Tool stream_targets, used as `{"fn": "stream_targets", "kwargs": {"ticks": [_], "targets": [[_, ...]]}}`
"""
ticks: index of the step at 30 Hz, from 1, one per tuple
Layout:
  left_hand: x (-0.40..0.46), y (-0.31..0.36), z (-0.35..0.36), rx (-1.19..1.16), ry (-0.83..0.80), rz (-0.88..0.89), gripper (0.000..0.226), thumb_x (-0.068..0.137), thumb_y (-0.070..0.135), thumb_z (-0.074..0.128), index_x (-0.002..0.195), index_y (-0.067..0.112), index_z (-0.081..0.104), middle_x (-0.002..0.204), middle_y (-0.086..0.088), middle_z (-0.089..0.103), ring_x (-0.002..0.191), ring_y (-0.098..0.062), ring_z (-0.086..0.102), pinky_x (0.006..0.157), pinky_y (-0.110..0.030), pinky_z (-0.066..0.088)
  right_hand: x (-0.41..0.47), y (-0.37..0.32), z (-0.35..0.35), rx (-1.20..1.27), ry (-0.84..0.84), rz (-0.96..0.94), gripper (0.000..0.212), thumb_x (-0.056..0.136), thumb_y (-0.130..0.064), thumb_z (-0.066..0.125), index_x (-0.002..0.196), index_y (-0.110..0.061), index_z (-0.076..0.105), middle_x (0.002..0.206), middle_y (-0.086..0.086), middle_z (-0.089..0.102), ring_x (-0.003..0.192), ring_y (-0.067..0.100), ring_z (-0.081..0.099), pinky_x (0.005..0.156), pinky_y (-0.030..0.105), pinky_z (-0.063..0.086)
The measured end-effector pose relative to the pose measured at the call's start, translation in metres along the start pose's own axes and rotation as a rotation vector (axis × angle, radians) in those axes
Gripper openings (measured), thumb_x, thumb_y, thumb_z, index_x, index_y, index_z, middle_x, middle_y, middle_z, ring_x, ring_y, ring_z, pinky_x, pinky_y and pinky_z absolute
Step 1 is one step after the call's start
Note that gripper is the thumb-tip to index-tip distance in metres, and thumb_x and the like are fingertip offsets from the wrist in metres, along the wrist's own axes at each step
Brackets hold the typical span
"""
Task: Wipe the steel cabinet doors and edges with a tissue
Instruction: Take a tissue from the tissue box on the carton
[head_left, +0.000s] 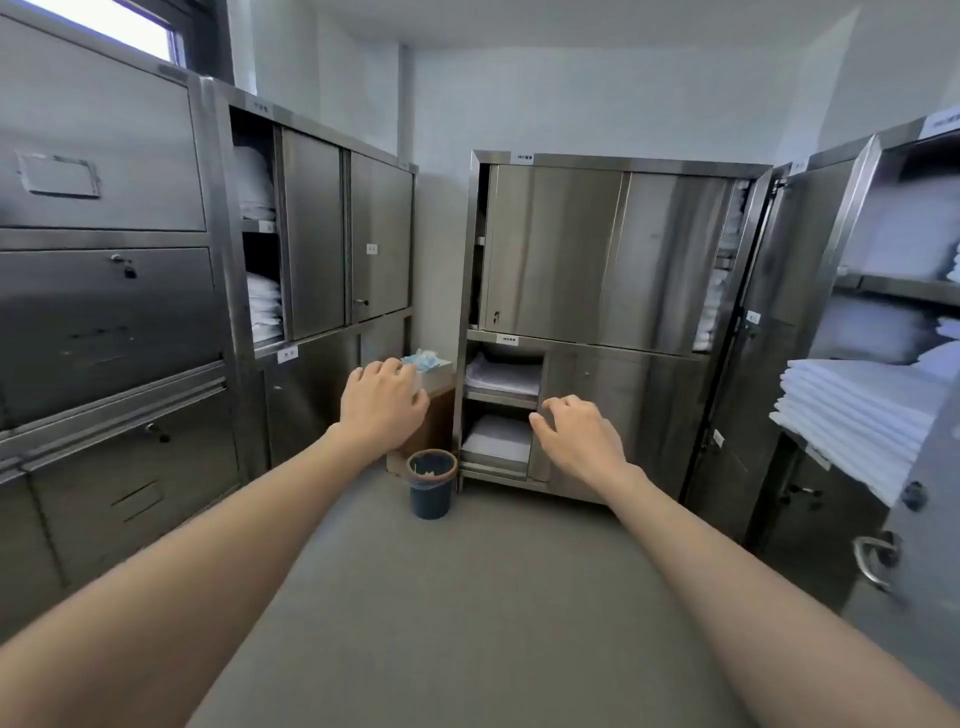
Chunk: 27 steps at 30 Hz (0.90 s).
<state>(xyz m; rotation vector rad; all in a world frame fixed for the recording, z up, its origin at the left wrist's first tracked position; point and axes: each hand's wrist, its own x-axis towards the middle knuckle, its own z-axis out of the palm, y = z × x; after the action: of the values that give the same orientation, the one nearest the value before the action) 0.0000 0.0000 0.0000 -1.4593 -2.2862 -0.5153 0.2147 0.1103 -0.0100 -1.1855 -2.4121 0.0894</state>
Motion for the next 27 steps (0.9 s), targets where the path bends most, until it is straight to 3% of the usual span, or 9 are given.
{"fn": "stream_targets", "kwargs": {"ticks": [5, 12, 20, 27], "targets": [[0.062, -0.029, 0.025, 0.011, -0.029, -0.026, 0.044, 0.104, 0.033, 0.039, 0.141, 0.010, 0.047, 0.141, -0.011, 0.051, 0.130, -0.029, 0.046, 0.108, -0.041, 0.034, 0.070, -0.004, 0.028, -0.025, -0.024, 0.010, 0.044, 0.106, -0.039, 0.035, 0.136, -0.013, 0.052, 0.139, 0.008, 0.052, 0.129, 0.027, 0.045, 0.099, 0.039, 0.041], [0.150, -0.057, 0.057, 0.020, 0.018, 0.005, 0.046, 0.104, 0.033, 0.040, 0.142, 0.009, 0.047, 0.144, -0.010, 0.049, 0.133, -0.029, 0.043, 0.112, -0.042, 0.030, 0.175, -0.019, 0.046, 0.017, 0.127, 0.008, 0.043, 0.106, -0.037, 0.037, 0.139, -0.013, 0.052, 0.141, 0.008, 0.051, 0.131, 0.027, 0.044, 0.101, 0.038, 0.041], [0.196, -0.075, 0.144, 0.003, -0.078, -0.001, 0.043, 0.102, 0.033, 0.040, 0.137, 0.011, 0.052, 0.142, -0.009, 0.051, 0.131, -0.028, 0.045, 0.110, -0.040, 0.031, 0.229, 0.000, 0.132, 0.036, -0.012, 0.038, 0.046, 0.106, -0.037, 0.038, 0.147, -0.015, 0.042, 0.150, 0.005, 0.043, 0.139, 0.026, 0.037, 0.108, 0.041, 0.037], [0.247, -0.081, 0.221, 0.048, -0.175, -0.058, 0.045, 0.102, 0.035, 0.040, 0.140, 0.012, 0.050, 0.145, -0.008, 0.049, 0.135, -0.028, 0.042, 0.112, -0.042, 0.030, 0.303, 0.044, 0.194, 0.037, -0.066, 0.020, 0.044, 0.105, -0.036, 0.038, 0.143, -0.016, 0.048, 0.145, 0.004, 0.048, 0.137, 0.024, 0.037, 0.106, 0.041, 0.037]]}}
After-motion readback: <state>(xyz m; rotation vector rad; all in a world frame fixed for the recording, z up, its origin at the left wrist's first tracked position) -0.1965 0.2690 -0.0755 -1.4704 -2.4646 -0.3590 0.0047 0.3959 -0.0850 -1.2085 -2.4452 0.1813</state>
